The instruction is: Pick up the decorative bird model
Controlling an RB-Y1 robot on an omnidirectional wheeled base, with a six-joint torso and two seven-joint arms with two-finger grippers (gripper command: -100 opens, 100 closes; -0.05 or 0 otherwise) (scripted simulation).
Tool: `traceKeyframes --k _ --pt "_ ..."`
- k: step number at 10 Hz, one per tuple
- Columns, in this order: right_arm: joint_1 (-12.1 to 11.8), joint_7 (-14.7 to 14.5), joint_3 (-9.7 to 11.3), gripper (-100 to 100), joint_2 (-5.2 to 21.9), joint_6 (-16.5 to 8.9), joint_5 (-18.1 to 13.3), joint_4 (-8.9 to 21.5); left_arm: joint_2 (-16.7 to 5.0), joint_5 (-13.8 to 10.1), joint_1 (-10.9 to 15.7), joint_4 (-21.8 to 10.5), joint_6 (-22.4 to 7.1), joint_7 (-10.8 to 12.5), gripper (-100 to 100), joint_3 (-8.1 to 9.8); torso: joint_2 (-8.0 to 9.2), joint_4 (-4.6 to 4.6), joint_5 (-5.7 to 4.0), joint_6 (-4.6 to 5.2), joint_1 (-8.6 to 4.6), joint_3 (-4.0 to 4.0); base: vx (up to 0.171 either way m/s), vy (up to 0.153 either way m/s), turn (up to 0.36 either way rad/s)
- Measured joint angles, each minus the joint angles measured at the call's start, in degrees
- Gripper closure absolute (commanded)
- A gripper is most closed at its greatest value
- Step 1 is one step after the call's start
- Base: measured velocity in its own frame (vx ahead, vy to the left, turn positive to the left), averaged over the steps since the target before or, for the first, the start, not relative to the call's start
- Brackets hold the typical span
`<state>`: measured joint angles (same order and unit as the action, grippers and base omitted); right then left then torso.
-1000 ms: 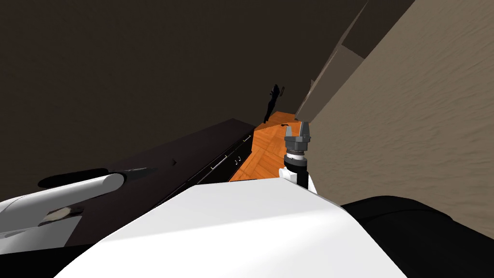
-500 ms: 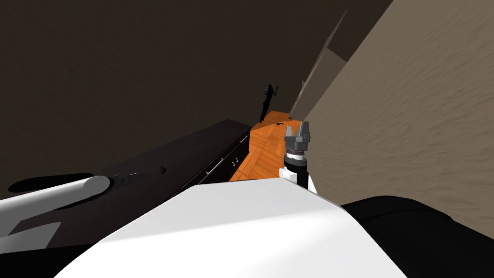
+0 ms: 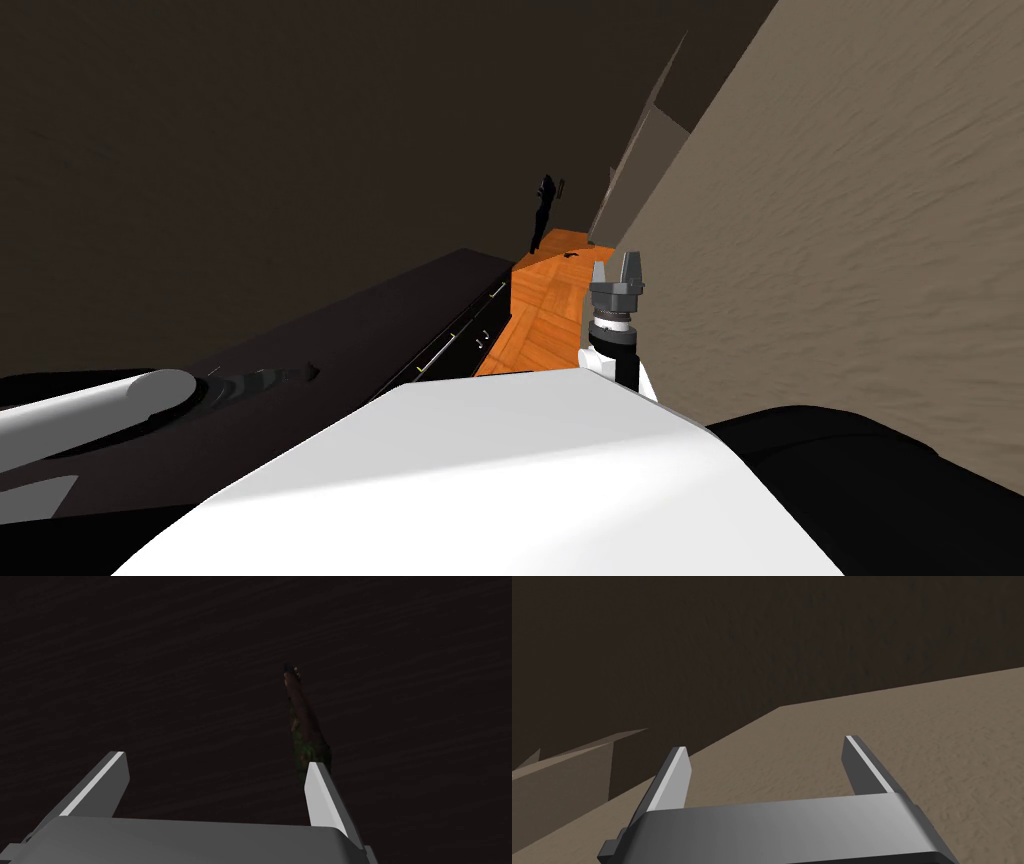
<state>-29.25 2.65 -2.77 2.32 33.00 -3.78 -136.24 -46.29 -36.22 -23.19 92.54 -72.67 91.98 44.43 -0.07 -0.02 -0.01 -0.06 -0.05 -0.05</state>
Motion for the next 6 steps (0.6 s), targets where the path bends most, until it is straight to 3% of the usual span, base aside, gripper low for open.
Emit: traceKeyframes --k 6 --pt "0.00 0.00 0.00 0 0.00 0.00 0.00 0.00 -1.57 -2.39 -0.57 -3.44 -6.43 8.13 -100 1.78 0.05 0.01 0.01 -0.01 0.03 0.03 0.026 0.001 -0.141"
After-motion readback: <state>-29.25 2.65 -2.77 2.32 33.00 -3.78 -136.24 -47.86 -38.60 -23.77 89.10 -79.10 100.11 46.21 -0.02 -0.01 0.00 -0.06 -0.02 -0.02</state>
